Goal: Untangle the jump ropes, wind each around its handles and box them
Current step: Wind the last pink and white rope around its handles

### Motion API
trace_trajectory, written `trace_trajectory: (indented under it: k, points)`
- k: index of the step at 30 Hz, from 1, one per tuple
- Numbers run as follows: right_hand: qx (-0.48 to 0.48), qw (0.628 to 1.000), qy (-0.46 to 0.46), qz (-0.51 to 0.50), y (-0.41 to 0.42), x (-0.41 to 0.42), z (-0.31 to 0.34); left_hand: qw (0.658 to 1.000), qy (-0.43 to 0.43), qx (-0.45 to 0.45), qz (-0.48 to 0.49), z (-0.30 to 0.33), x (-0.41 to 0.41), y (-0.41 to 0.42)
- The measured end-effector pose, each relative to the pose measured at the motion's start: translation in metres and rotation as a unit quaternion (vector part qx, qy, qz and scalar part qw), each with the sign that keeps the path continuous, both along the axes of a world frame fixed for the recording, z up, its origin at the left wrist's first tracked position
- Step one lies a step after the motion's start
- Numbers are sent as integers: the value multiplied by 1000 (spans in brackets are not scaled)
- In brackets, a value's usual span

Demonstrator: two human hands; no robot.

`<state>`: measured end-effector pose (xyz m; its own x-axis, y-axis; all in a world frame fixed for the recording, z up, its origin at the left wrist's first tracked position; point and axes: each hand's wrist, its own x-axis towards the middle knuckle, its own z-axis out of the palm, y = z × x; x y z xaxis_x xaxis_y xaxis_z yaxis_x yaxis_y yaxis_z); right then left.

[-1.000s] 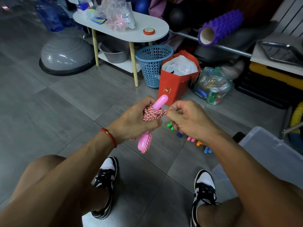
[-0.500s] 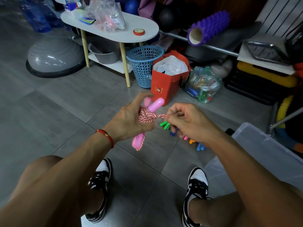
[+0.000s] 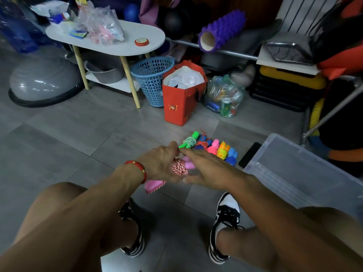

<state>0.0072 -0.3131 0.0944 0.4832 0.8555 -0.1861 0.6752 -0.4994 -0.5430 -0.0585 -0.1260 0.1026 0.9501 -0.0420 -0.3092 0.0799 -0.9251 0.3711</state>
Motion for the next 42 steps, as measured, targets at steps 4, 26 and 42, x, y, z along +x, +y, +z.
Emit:
trace_trajectory:
  k: [4, 26, 42]
  points:
    - [-29, 998, -53, -3, -1, 7, -16, 1000, 5, 17, 4, -1, 17, -6]
    - [155, 737, 508, -418, -37, 82, -82, 901, 159, -341, 217, -37, 163, -72]
    - [7, 643, 50, -764, 15, 185, -329, 806, 176, -448, 345, -258, 247, -67]
